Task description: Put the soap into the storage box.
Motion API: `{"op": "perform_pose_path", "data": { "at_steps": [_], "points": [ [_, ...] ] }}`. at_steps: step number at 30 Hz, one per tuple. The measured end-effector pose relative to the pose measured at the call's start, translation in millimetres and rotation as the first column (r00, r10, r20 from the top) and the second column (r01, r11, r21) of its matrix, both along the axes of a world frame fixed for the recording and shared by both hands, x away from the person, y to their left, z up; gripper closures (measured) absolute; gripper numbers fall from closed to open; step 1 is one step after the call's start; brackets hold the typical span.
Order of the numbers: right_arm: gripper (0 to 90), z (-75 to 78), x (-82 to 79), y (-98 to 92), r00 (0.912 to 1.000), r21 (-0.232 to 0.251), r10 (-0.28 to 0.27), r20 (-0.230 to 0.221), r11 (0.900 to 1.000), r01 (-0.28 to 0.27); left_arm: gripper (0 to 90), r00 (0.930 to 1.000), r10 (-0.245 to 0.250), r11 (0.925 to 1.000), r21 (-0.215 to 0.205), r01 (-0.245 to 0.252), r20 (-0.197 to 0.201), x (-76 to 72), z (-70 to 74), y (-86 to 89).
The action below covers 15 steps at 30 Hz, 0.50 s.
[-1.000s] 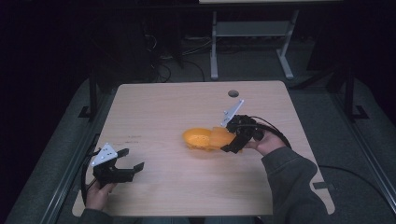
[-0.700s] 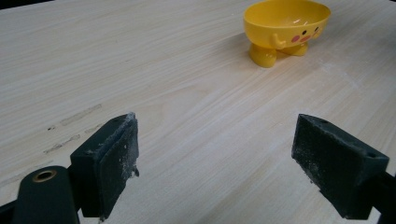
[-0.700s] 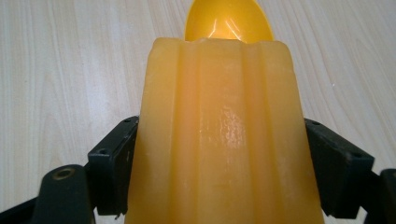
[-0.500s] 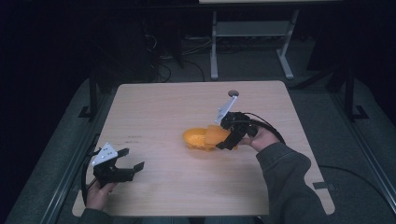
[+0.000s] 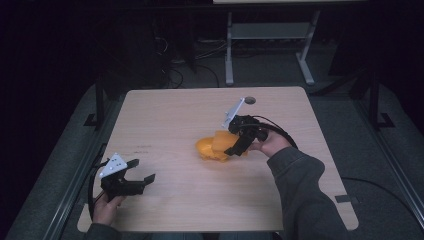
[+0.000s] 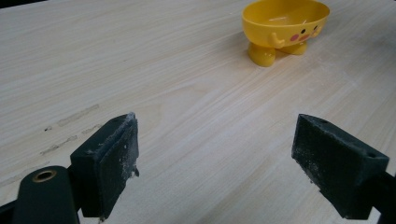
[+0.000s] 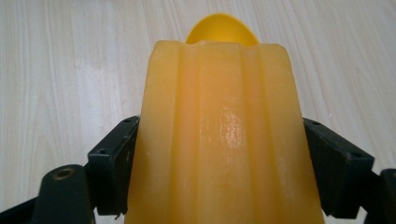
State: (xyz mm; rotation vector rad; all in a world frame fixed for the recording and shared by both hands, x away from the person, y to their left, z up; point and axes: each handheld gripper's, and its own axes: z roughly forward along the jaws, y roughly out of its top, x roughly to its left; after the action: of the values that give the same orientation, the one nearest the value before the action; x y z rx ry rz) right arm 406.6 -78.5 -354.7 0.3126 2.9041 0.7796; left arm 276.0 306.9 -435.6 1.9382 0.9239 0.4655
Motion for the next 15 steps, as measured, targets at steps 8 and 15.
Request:
{"op": "perform_pose_path", "data": {
  "at_steps": [8, 15],
  "points": [
    [20.6, 4.8, 6.7, 11.0, 0.9998, -0.004, 0.019, 0.008, 1.0, -0.019, 14.1, 1.0, 0.0, 1.0, 0.002, 0.0, 0.003, 0.1, 0.3, 0.9],
    [20.6, 4.7, 11.7, 16.2, 0.9996, 0.011, 0.027, -0.004, 1.0, -0.027, 14.1, 1.0, 0.001, 1.0, 0.0, -0.001, 0.004, 0.1, 0.1, 0.5]
  ]
}}
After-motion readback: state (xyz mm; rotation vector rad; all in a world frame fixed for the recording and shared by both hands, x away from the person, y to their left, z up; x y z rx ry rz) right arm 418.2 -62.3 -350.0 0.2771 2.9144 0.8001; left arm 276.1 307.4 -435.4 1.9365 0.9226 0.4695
